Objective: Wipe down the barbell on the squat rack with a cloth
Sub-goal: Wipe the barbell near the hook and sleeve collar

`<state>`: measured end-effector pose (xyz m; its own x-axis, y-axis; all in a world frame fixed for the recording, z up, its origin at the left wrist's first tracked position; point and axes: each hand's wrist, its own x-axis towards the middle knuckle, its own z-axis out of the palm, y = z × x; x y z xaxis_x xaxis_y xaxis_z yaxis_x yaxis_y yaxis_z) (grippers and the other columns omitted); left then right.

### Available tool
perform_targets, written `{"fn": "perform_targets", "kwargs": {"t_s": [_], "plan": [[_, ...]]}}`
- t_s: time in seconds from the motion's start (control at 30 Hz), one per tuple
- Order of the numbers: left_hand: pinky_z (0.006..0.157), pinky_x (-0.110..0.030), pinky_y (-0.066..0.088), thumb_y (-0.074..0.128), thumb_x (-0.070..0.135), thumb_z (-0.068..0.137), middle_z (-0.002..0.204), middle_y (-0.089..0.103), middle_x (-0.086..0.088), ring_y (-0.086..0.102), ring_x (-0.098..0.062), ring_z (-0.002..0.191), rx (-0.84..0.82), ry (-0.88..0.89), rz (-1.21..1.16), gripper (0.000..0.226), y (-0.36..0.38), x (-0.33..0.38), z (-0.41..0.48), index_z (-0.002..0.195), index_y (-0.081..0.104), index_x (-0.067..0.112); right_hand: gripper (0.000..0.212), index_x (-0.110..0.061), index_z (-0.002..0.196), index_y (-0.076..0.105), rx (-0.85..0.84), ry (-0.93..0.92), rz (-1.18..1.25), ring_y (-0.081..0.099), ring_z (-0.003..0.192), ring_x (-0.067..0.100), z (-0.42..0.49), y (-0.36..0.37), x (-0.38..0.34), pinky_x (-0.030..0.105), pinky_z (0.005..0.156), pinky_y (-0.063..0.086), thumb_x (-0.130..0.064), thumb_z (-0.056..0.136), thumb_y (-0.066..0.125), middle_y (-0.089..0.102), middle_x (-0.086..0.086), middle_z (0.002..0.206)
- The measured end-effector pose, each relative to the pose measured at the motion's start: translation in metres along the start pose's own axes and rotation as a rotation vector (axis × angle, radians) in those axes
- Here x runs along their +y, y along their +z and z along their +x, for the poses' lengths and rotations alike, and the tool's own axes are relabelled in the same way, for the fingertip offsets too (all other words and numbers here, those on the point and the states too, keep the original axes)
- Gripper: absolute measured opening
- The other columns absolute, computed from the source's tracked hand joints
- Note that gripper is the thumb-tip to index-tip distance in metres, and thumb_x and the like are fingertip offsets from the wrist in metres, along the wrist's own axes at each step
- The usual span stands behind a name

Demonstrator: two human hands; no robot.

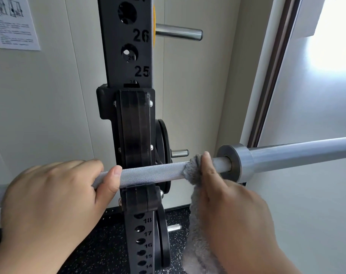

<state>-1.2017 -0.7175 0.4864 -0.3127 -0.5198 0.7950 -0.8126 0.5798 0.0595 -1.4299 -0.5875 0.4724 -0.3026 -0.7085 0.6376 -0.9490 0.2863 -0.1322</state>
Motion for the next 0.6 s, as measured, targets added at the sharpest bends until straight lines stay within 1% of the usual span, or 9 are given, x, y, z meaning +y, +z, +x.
{"fn": "perform_targets", "kwargs": {"t_s": [0.1, 0.17, 0.23, 0.3, 0.33, 0.4, 0.47, 0.53, 0.6], "plan": [[0.051, -0.045, 0.040, 0.028, 0.061, 0.102, 0.048, 0.030, 0.003, 0.038, -0.029, 0.046, 0.012, 0.006, 0.015, 0.061, -0.001, 0.001, -0.001, 0.056, 0.034, 0.022, 0.075, -0.013, 0.129, 0.073, 0.026, 0.117, -0.036, 0.036, 0.027, 0.029, 0.004, -0.010, 0.007, 0.021, 0.044, 0.020, -0.014, 0.056, 0.092, 0.043, 0.001, 0.040], [0.051, -0.045, 0.039, 0.029, 0.060, 0.103, 0.049, 0.029, 0.002, 0.037, -0.030, 0.046, 0.031, 0.006, 0.026, 0.061, 0.000, 0.000, -0.001, 0.056, 0.036, 0.021, 0.075, -0.008, 0.134, 0.068, 0.015, 0.042, 0.026, 0.040, 0.028, 0.029, 0.001, -0.005, 0.002, 0.022, 0.043, 0.022, -0.013, 0.062, 0.088, 0.049, 0.000, 0.043], [0.051, -0.046, 0.038, 0.031, 0.059, 0.102, 0.049, 0.029, 0.002, 0.037, -0.030, 0.046, 0.038, 0.008, 0.021, 0.060, 0.000, -0.001, -0.002, 0.056, 0.036, 0.021, 0.069, -0.009, 0.141, 0.063, -0.014, -0.051, 0.108, 0.042, 0.031, 0.026, -0.005, 0.000, -0.006, 0.024, 0.040, 0.024, -0.016, 0.073, 0.075, 0.052, -0.002, 0.048], [0.052, -0.046, 0.039, 0.031, 0.060, 0.102, 0.049, 0.029, 0.002, 0.038, -0.030, 0.046, 0.029, 0.014, 0.005, 0.059, 0.001, -0.002, -0.002, 0.056, 0.035, 0.022, 0.071, -0.015, 0.139, 0.066, 0.000, -0.031, 0.084, 0.043, 0.031, 0.026, -0.003, -0.004, -0.001, 0.024, 0.039, 0.025, -0.015, 0.068, 0.073, 0.054, -0.002, 0.048], [0.052, -0.047, 0.040, 0.031, 0.060, 0.102, 0.049, 0.030, 0.002, 0.039, -0.030, 0.046, 0.024, 0.015, -0.002, 0.059, 0.002, -0.003, -0.003, 0.057, 0.035, 0.022, 0.070, -0.016, 0.135, 0.069, 0.025, 0.026, 0.044, 0.042, 0.030, 0.028, -0.001, -0.007, 0.003, 0.023, 0.040, 0.023, -0.014, 0.066, 0.076, 0.055, -0.001, 0.047], [0.053, -0.048, 0.040, 0.031, 0.060, 0.101, 0.049, 0.031, 0.003, 0.040, -0.030, 0.047, 0.015, 0.018, -0.019, 0.057, 0.002, -0.004, -0.002, 0.058, 0.036, 0.023, 0.072, -0.012, 0.133, 0.069, 0.034, 0.110, 0.005, 0.038, 0.029, 0.029, 0.001, -0.011, 0.005, 0.022, 0.043, 0.021, -0.011, 0.062, 0.083, 0.053, 0.001, 0.043], [0.053, -0.049, 0.040, 0.032, 0.061, 0.101, 0.050, 0.032, 0.003, 0.040, -0.030, 0.048, 0.000, 0.026, -0.033, 0.057, 0.001, -0.006, -0.002, 0.058, 0.037, 0.024, 0.071, -0.010, 0.136, 0.067, 0.010, 0.021, 0.065, 0.043, 0.030, 0.027, 0.000, -0.006, -0.003, 0.022, 0.040, 0.022, -0.014, 0.067, 0.081, 0.054, -0.001, 0.046], [0.052, -0.049, 0.039, 0.034, 0.059, 0.101, 0.050, 0.032, 0.003, 0.040, -0.030, 0.048, 0.002, 0.033, -0.040, 0.056, -0.001, -0.005, -0.003, 0.058, 0.039, 0.023, 0.064, -0.014, 0.138, 0.065, -0.011, -0.028, 0.147, 0.046, 0.031, 0.023, -0.004, -0.006, -0.009, 0.025, 0.036, 0.027, -0.024, 0.075, 0.067, 0.054, -0.002, 0.047], [0.051, -0.050, 0.037, 0.036, 0.056, 0.102, 0.051, 0.028, 0.003, 0.038, -0.030, 0.048, 0.037, 0.039, -0.030, 0.053, -0.002, -0.003, -0.004, 0.058, 0.036, 0.028, 0.065, -0.018, 0.134, 0.069, 0.030, 0.023, 0.128, 0.044, 0.030, 0.027, -0.002, -0.009, 0.000, 0.024, 0.037, 0.028, -0.020, 0.069, 0.073, 0.051, -0.002, 0.044]]}}
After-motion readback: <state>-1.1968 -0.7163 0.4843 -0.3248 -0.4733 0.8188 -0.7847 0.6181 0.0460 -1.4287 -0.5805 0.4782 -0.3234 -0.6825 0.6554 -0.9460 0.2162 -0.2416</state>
